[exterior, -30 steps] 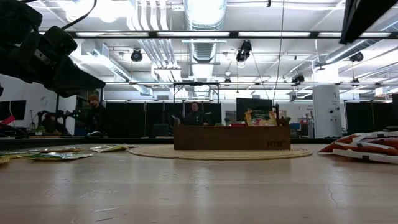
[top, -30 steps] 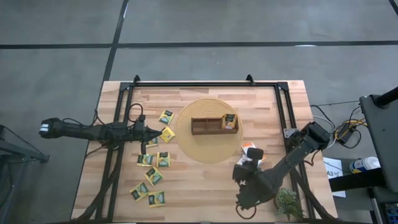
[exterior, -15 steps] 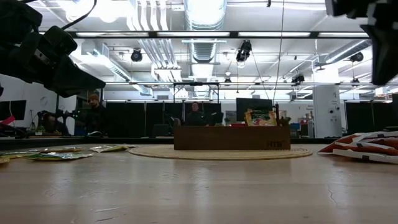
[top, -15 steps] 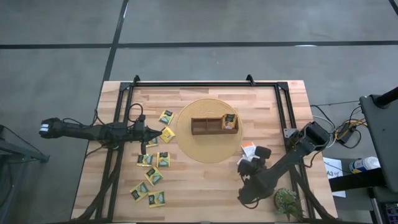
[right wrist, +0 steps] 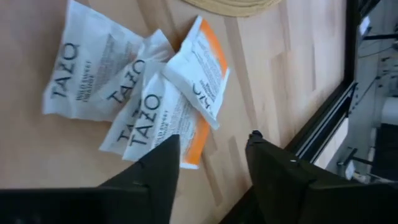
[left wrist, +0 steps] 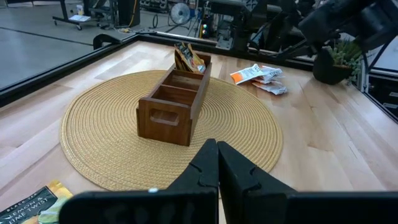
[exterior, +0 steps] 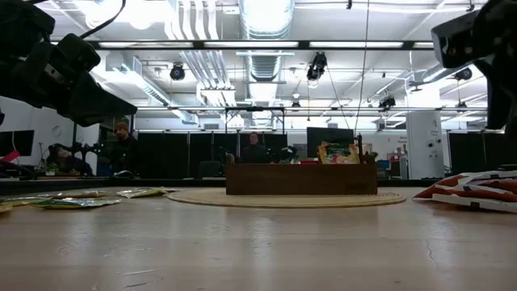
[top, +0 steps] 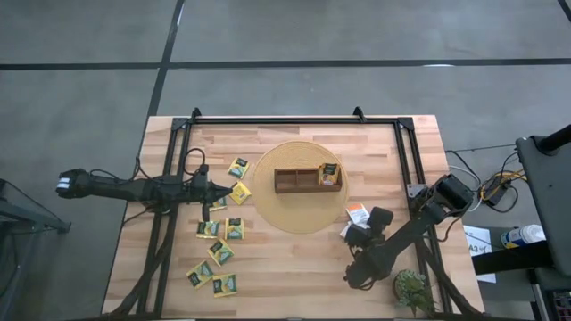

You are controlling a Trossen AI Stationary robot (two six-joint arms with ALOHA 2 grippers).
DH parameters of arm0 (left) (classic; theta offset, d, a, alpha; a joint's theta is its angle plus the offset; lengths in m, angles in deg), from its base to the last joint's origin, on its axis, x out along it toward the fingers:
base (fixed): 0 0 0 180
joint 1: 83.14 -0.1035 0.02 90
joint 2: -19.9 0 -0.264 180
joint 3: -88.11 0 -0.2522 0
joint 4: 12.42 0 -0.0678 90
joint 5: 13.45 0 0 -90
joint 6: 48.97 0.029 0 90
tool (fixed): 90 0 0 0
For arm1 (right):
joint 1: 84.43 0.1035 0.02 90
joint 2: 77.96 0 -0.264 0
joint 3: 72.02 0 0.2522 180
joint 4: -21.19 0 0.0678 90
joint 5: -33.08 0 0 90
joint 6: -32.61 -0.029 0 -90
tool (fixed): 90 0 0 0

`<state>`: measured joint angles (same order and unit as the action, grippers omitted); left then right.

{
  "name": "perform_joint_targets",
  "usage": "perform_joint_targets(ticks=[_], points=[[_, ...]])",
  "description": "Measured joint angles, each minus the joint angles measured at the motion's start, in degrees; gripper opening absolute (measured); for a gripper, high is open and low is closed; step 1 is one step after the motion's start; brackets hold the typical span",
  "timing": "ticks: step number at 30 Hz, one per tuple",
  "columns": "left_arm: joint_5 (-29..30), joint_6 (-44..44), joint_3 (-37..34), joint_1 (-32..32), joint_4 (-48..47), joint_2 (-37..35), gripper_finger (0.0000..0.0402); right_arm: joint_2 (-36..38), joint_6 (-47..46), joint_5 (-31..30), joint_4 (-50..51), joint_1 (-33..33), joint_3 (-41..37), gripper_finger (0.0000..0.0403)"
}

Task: Pick & Place Tea
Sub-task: Put the white tea bag into the middle section of the wooden organizer

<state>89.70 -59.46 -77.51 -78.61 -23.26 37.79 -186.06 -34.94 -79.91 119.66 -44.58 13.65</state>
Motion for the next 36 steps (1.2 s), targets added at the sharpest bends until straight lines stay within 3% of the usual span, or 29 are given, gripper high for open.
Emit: perform_joint_targets(ticks=[8,19,25,31,36], points=[[0.00,-0.01,0.00,-0.02,0.02,0.00,0.0000,0.00,0.52,-2.94,-4.79,-0.21,-4.55,0.0216],[0.00,0.00,0.01,-0.01,0.01,0.00,0.0000,0.00,-5.04,-2.96,-7.63,-1.35,-11.85,0.0197],[0.00,0.00,0.00,0.00,0.02,-0.01,0.0000,0.05,2.58,-4.12,-16.52,-3.52,-14.67,0.0183],[0.00,-0.01,0.02,0.00,0.00,0.00,0.0000,0.04,3.53,-7.42,-18.48,-5.64,-14.28,0.0138],[0.00,0.00,0.01,-0.01,0.01,0.00,0.0000,0.02,5.05,-5.85,-18.42,-6.59,-13.56,0.0054]])
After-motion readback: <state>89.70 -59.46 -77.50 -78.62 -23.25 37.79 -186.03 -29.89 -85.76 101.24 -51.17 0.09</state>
